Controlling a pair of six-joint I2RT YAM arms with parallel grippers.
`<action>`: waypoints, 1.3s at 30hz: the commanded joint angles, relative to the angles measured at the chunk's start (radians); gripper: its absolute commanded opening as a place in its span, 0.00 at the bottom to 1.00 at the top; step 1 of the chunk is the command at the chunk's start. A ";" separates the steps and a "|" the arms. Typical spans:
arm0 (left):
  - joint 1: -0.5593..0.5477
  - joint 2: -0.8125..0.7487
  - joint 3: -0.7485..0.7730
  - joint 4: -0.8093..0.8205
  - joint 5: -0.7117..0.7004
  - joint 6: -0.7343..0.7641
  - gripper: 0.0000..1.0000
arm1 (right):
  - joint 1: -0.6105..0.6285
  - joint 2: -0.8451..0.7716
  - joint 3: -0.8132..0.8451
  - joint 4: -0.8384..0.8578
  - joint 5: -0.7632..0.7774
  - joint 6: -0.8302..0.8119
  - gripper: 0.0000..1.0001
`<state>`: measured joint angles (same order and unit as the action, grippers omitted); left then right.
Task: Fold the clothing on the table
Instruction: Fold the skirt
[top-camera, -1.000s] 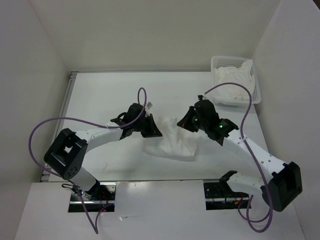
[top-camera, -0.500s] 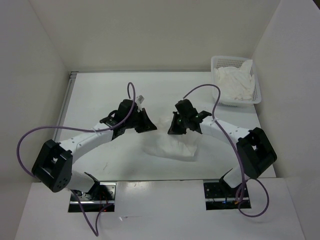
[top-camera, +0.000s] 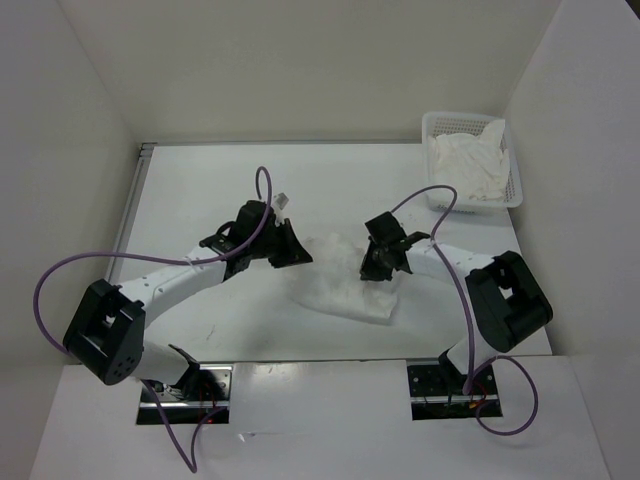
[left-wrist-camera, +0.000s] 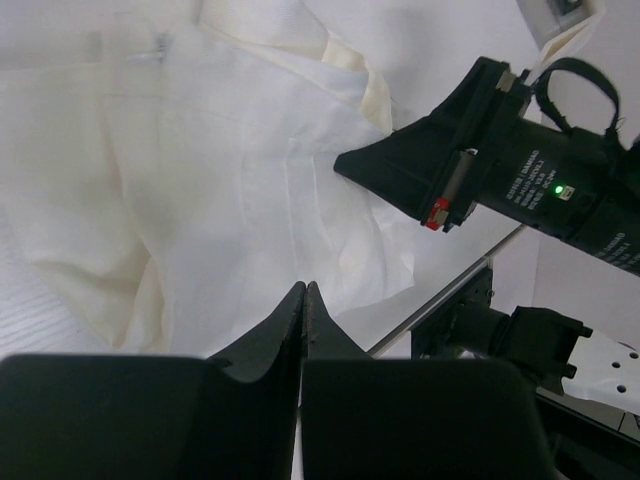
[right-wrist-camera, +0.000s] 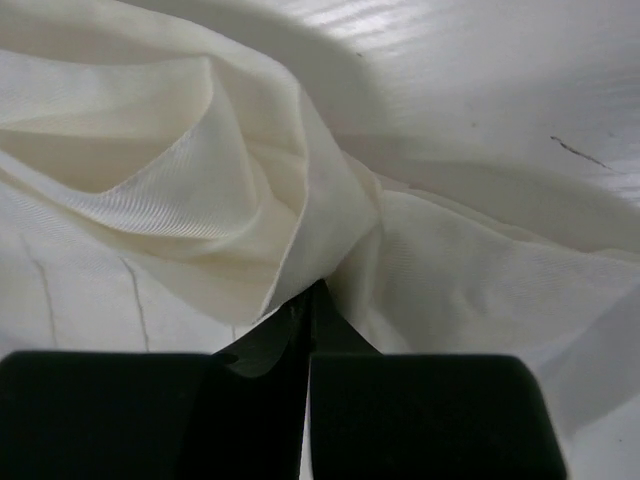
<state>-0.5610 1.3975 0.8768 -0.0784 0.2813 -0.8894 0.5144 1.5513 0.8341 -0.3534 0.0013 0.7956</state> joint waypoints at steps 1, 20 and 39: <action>0.007 -0.026 -0.015 0.011 -0.007 0.023 0.00 | 0.003 0.012 -0.052 0.020 0.046 0.028 0.01; 0.007 -0.218 -0.006 -0.055 -0.093 0.113 0.41 | -0.136 -0.471 0.128 -0.134 0.047 -0.002 0.05; 0.016 -0.791 -0.220 -0.325 -0.410 0.076 1.00 | -0.560 -0.948 -0.102 -0.168 -0.204 -0.056 1.00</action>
<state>-0.5510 0.6628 0.6842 -0.3382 -0.0387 -0.7933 -0.0429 0.6010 0.7399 -0.5194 -0.1795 0.7498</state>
